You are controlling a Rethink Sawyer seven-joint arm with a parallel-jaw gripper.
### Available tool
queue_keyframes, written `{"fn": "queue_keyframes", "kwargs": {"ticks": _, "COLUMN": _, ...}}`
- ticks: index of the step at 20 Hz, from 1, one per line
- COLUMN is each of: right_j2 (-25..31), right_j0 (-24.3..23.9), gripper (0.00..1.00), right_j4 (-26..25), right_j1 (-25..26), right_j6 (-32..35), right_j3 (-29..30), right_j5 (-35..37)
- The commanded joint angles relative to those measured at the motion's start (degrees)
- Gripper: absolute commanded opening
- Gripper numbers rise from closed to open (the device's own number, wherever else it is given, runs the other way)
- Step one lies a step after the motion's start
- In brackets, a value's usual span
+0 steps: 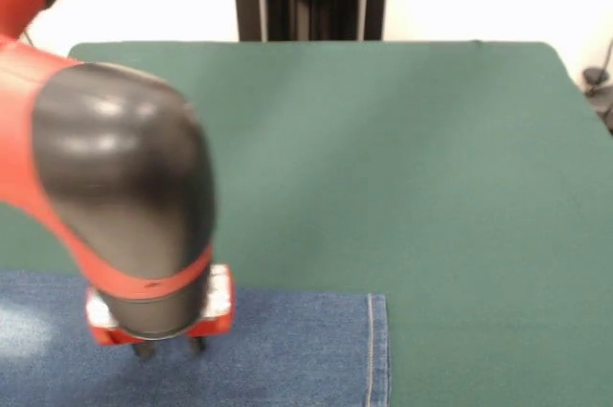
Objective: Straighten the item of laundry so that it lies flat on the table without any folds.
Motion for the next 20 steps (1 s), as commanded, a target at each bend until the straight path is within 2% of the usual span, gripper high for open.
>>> {"fn": "queue_keyframes", "kwargs": {"ticks": 1, "right_j2": 11.85, "right_j0": 5.79, "gripper": 1.0, "right_j4": -6.19, "right_j1": -0.49, "right_j6": -4.71, "right_j3": 4.95, "right_j5": -1.8}}
{"fn": "queue_keyframes", "kwargs": {"ticks": 6, "right_j2": 13.56, "right_j0": 7.11, "gripper": 1.0, "right_j4": -8.58, "right_j1": -1.76, "right_j6": -3.53, "right_j3": 5.57, "right_j5": -0.8}}
{"fn": "queue_keyframes", "kwargs": {"ticks": 14, "right_j2": 11.92, "right_j0": 7.03, "gripper": 1.0, "right_j4": -7.32, "right_j1": -1.5, "right_j6": -1.93, "right_j3": 3.2, "right_j5": -0.19}}
{"fn": "queue_keyframes", "kwargs": {"ticks": 17, "right_j2": 17.23, "right_j0": 9.2, "gripper": 1.0, "right_j4": -10.98, "right_j1": -3.78, "right_j6": -3.22, "right_j3": 6.97, "right_j5": 0.18}}
{"fn": "queue_keyframes", "kwargs": {"ticks": 20, "right_j2": 22.8, "right_j0": 10.75, "gripper": 1.0, "right_j4": -11.79, "right_j1": -5.21, "right_j6": -4.85, "right_j3": 9.56, "right_j5": 2.67}}
